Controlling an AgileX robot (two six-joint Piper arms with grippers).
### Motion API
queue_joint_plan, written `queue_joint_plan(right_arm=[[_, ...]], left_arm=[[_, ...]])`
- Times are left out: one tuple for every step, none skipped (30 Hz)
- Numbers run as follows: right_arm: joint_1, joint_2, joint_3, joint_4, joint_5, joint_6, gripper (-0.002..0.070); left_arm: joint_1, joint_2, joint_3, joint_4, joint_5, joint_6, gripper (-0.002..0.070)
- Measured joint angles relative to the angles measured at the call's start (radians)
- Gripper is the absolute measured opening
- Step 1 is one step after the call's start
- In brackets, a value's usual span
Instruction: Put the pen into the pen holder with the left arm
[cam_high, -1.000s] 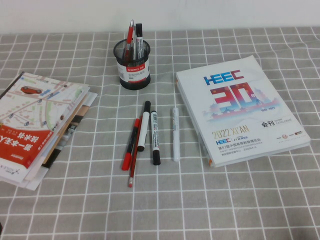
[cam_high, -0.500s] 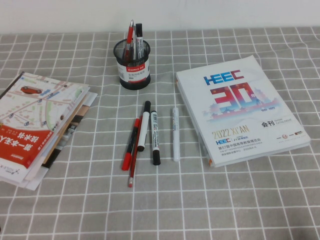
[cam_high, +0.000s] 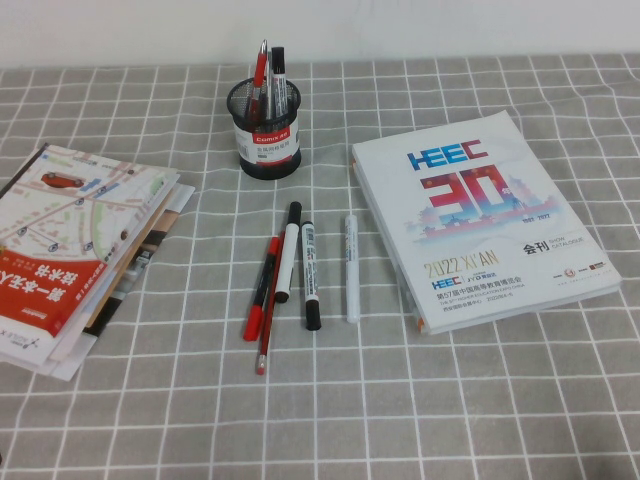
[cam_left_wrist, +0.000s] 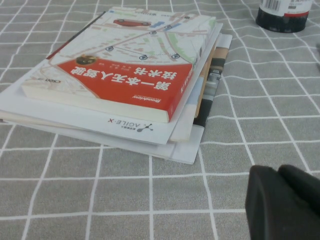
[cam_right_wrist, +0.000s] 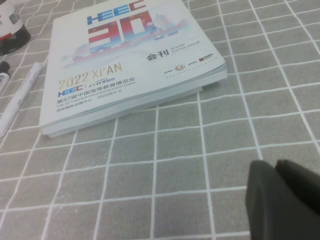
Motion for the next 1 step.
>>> queue_joint_plan(right_arm=[[0.000,0.000,0.000,0.000,0.000,0.000,-0.0015]], left_arm=[[0.000,0.000,0.000,0.000,0.000,0.000,0.0000]])
